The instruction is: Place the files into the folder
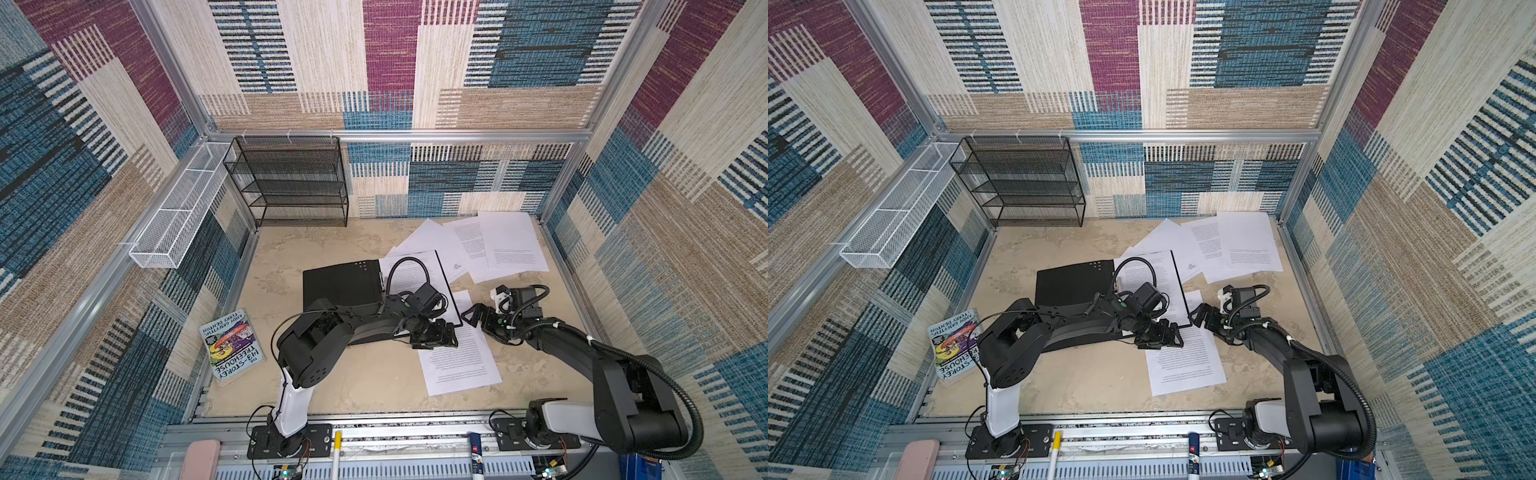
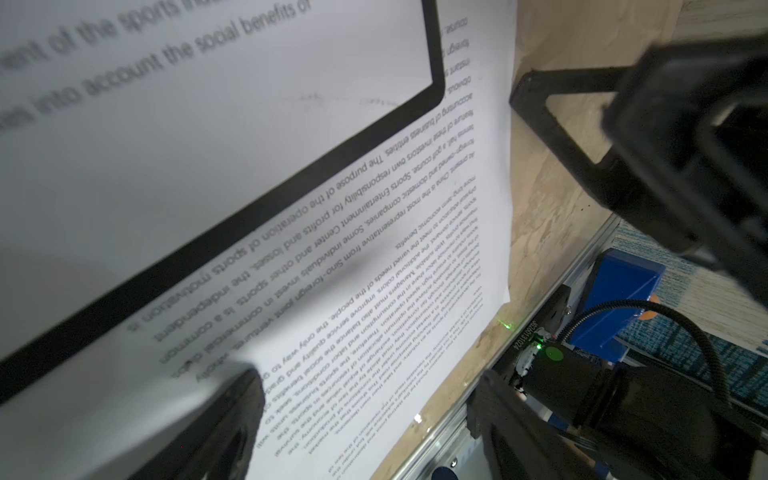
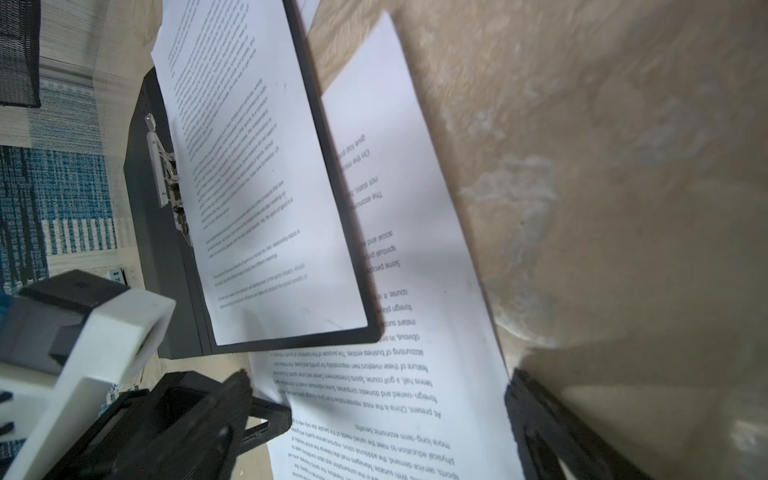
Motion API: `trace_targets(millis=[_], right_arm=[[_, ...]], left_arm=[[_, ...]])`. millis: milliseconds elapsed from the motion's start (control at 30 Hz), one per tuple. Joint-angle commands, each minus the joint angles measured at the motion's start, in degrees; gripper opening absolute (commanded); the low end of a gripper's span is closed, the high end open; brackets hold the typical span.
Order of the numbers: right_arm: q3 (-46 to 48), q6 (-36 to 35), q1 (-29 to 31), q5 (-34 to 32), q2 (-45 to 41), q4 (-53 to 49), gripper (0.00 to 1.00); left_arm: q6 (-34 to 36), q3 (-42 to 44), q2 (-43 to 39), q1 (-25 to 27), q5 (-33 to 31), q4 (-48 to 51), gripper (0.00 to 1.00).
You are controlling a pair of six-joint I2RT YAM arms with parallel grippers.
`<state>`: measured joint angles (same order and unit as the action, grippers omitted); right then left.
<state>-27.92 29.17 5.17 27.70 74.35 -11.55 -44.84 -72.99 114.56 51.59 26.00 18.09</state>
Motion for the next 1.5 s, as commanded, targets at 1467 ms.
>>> trace_targets(millis=[1467], right_arm=[[-6.1,-0.9,-5.3,20.1,6.6,-6.1,0.99]], left_arm=[[2.4,5.1,-0.7,-2.2,-6.6,9.8,0.83]])
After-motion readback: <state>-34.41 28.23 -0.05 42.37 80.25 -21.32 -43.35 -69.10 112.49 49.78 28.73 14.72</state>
